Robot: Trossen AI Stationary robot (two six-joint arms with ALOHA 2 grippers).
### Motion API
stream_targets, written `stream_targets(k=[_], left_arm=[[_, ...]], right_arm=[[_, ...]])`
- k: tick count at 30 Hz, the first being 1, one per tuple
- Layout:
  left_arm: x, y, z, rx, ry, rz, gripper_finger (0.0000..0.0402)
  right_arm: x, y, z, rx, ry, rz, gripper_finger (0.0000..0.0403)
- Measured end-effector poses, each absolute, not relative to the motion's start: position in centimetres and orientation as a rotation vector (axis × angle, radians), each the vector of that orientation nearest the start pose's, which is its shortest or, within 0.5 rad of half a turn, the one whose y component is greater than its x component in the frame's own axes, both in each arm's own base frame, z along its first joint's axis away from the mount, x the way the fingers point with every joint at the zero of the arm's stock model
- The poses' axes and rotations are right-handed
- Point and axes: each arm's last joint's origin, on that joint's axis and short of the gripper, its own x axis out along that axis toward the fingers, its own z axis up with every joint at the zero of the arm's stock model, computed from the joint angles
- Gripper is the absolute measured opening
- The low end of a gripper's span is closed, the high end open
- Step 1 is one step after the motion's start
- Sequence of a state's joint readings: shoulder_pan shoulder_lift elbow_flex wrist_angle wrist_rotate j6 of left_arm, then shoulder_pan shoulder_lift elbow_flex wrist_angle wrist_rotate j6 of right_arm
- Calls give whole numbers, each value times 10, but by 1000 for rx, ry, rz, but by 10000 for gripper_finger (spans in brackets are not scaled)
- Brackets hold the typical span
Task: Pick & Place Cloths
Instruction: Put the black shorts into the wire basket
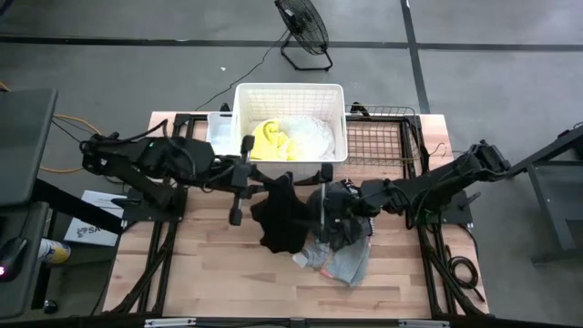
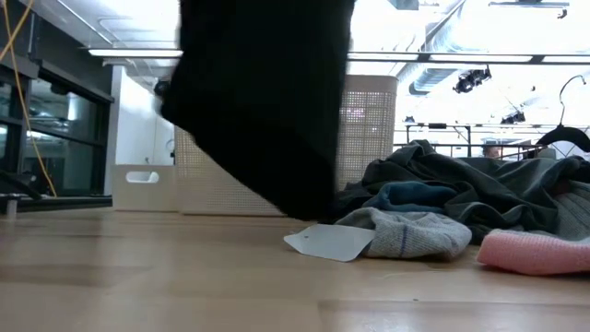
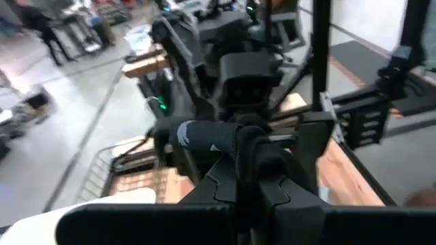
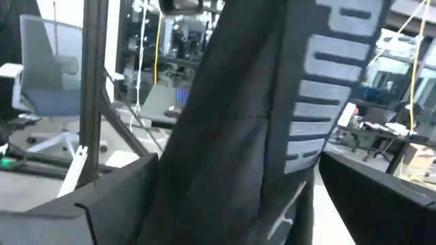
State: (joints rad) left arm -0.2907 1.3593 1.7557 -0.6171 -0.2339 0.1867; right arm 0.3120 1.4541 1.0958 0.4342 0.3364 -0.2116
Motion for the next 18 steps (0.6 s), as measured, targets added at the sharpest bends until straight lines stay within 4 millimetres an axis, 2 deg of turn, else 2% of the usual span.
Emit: stream_targets(k=[9,15,18], left_arm=[[273,-63,492,198,116,-219,1],[278,-65,489,190,119,-254,1],[277,-65,488,186,139,-254,1]], right_arm=[[344,85,322,-185,-55,-74,394],[348,85,315,-174,-27,-74,390],[347,89,314,-147,-27,-61,370]])
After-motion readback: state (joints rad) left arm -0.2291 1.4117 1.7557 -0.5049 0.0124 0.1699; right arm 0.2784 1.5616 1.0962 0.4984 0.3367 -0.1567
